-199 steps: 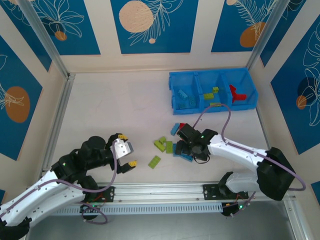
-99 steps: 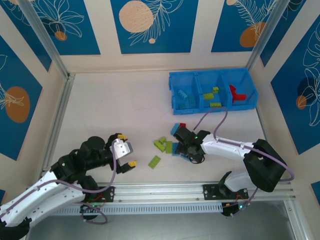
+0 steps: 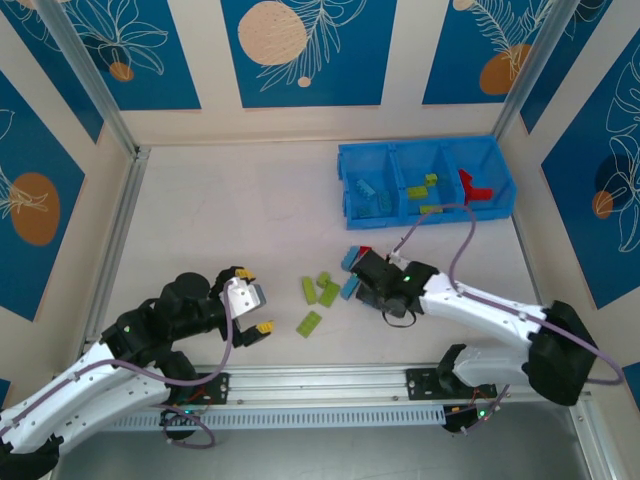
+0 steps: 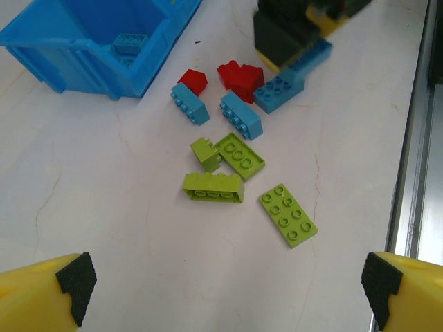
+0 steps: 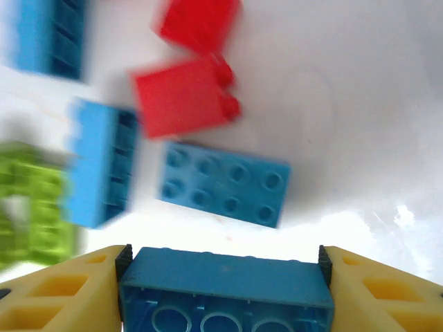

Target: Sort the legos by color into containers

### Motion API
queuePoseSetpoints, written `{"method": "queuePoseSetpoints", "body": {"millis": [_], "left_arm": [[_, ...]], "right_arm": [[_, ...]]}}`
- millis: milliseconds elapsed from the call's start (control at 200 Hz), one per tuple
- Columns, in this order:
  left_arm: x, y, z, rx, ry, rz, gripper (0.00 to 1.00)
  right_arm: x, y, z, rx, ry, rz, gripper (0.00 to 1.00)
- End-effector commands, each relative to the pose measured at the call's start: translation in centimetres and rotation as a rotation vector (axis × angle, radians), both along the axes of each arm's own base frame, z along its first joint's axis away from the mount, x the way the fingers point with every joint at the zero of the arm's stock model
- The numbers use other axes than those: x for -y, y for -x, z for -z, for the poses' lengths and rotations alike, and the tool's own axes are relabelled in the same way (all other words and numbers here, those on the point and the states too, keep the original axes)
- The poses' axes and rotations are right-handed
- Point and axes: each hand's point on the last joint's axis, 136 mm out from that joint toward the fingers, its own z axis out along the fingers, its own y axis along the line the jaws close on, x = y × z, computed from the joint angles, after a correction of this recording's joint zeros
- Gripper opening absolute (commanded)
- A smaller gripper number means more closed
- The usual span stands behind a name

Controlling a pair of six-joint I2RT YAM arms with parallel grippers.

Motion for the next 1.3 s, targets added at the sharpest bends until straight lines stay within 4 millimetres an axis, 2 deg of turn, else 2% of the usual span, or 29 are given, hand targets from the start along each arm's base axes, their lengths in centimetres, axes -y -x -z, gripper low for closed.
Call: {"method": "queuePoseSetpoints", "body": {"millis": [0, 90, 170, 240, 320, 425, 525, 570, 635, 715, 800, 935, 1025, 1115, 1215, 1295], "left_arm": [[0.0, -0.1, -0.2, 0.0, 0.014, -0.006, 1.0], [-0.1, -0.1, -0.2, 0.001, 0.01, -0.01, 1.0], [-0.3, -0.3, -0.2, 0.009, 0.006, -0.02, 1.0], [-0.5, -0.4, -0.2, 0.015, 0.001, -0.032, 1.0], [-0.7, -0.5, -0.2, 0.027, 0.0, -0.041, 1.0], [-0.9, -0.7, -0.2, 0.037, -0.008, -0.052, 1.0], [-1.0, -0.8, -0.1, 0.036, -0.011, -0.055, 1.0], [-1.0, -0.8, -0.1, 0.037, -0.012, -0.058, 1.0], [-1.1, -0.8, 0.0, 0.039, -0.015, -0.062, 1.0], [-1.1, -0.9, 0.0, 0.039, -0.016, -0.064, 1.0], [-1.0, -0.8, 0.0, 0.039, -0.014, -0.058, 1.0], [-0.9, -0.8, 0.1, 0.035, -0.013, -0.052, 1.0], [-0.8, -0.7, 0.1, 0.033, -0.012, -0.05, 1.0], [-0.8, -0.7, 0.2, 0.025, -0.016, -0.05, 1.0], [-0.5, -0.5, 0.4, 0.008, -0.014, -0.032, 1.0], [-0.2, -0.4, 0.6, -0.013, -0.021, -0.02, 1.0]], "right_arm": [[1.4, -4.0, -5.5, 0.188, 0.034, 0.003, 0.52], [2.0, -8.6, -8.2, 0.266, 0.026, -0.004, 0.51], [2.5, -12.7, -9.0, 0.281, 0.003, 0.0, 0.5], [2.7, -16.2, -9.1, 0.277, -0.009, 0.006, 0.5], [2.1, -20.1, -7.5, 0.225, -0.013, 0.018, 0.51], [1.2, -24.8, -6.5, 0.178, -0.017, 0.032, 0.53], [0.8, -27.9, -5.6, 0.146, -0.022, 0.059, 0.58], [0.4, -28.7, -5.0, 0.12, -0.033, 0.063, 0.65], [-0.3, -29.6, -5.5, 0.11, -0.048, 0.058, 0.75], [-0.8, -29.6, -6.4, 0.118, -0.051, 0.045, 0.81], [-1.0, -29.0, -8.0, 0.146, -0.071, 0.034, 0.82], [-1.8, -26.2, -10.8, 0.177, -0.213, -0.006, 0.83], [-2.3, -22.6, -13.4, 0.249, -0.279, -0.04, 0.83], [-2.3, -17.9, -15.1, 0.328, -0.257, -0.079, 0.85], [-2.0, -13.3, -14.6, 0.391, -0.179, -0.134, 0.86], [-1.5, -9.9, -12.4, 0.359, -0.139, -0.167, 0.86]]}}
